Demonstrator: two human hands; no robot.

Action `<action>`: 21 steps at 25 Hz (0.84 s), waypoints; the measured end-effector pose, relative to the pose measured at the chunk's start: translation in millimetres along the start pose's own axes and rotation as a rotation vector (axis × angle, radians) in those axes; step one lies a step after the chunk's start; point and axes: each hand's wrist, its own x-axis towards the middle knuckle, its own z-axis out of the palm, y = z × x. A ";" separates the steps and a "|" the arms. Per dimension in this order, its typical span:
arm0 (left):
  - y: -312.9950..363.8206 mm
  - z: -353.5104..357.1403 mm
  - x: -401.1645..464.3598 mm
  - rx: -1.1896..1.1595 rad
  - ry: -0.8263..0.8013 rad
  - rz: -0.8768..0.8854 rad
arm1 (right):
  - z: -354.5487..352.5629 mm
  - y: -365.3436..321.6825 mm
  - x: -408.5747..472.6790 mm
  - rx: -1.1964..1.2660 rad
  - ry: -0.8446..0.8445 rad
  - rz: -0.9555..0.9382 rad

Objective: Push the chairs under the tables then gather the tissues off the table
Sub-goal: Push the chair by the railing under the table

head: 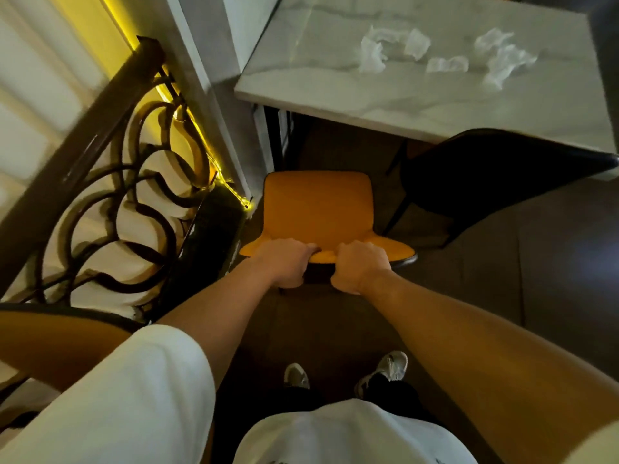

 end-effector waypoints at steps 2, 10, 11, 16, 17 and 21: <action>-7.3 4.2 -9.2 0.035 -0.025 0.001 | 8.4 -5.4 -3.7 -0.021 -0.014 -0.040; -26.1 12.2 -29.8 0.045 0.103 0.024 | 23.3 31.7 -17.7 0.051 0.013 -0.168; -25.5 12.9 -29.1 0.060 0.117 0.031 | 22.5 31.1 -16.6 -0.004 0.026 -0.189; -30.7 10.5 -13.3 0.116 0.063 0.125 | 15.3 32.0 -8.3 -0.127 0.040 -0.292; -34.1 11.2 -11.0 0.126 0.063 0.165 | 17.5 34.5 -7.8 -0.078 0.013 -0.279; -43.7 9.2 -6.0 0.106 0.132 0.231 | 19.1 40.5 1.3 -0.068 0.009 -0.306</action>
